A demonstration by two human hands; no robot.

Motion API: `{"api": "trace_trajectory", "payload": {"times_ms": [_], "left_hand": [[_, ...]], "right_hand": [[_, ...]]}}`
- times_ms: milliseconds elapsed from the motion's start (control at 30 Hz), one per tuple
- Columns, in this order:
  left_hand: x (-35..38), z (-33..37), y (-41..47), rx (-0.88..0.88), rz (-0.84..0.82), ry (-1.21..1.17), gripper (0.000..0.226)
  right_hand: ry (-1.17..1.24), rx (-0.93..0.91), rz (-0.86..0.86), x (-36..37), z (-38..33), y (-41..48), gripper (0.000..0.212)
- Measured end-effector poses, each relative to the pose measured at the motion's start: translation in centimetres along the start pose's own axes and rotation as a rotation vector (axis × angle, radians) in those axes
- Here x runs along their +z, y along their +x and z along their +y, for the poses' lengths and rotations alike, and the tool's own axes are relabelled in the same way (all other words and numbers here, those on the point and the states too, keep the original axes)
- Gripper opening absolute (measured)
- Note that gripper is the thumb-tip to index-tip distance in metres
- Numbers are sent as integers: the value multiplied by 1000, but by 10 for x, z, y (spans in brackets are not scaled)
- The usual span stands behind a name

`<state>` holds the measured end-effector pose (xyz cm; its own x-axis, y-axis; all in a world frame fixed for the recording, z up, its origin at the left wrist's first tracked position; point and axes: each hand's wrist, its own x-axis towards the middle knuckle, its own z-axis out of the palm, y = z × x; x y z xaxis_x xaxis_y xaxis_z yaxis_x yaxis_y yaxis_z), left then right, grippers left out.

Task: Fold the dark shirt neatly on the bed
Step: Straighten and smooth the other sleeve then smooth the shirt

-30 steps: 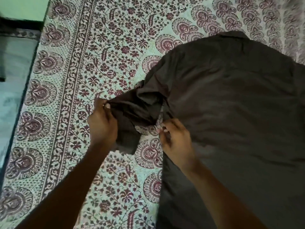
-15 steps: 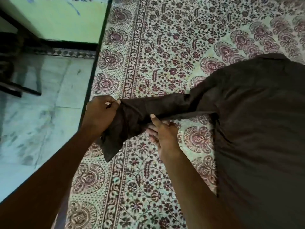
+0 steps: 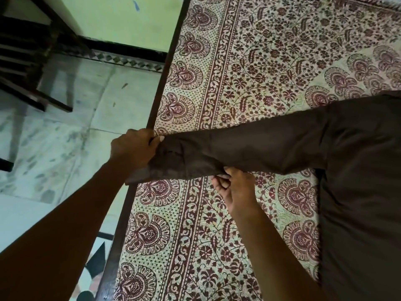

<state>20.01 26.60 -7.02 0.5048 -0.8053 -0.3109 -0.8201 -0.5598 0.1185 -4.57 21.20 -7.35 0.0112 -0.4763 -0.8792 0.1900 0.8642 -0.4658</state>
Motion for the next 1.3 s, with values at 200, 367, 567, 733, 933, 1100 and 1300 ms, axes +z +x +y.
{"api": "trace_trajectory", "payload": {"times_ms": [200, 367, 567, 733, 933, 1100, 1300], "left_hand": [[11, -7, 2, 100, 121, 173, 45], [25, 7, -7, 53, 305, 218, 17], [39, 60, -41, 155, 330, 18, 55], [48, 70, -8, 98, 224, -148, 47], [30, 63, 27, -29, 216, -166, 31], [28, 72, 21, -25, 281, -14, 31], [42, 125, -16, 335, 183, -112, 42]], "right_hand": [[-390, -26, 16, -5, 1, -6, 29], [-910, -916, 324, -63, -27, 7, 29], [-1709, -1033, 538, -111, -109, 72, 77], [-1867, -929, 285, -69, -99, 87, 97], [-1806, -1091, 80, -36, -73, 83, 79], [-1898, -1327, -272, -32, -75, 87, 71], [-1637, -1096, 453, -101, -109, 94, 84]]}}
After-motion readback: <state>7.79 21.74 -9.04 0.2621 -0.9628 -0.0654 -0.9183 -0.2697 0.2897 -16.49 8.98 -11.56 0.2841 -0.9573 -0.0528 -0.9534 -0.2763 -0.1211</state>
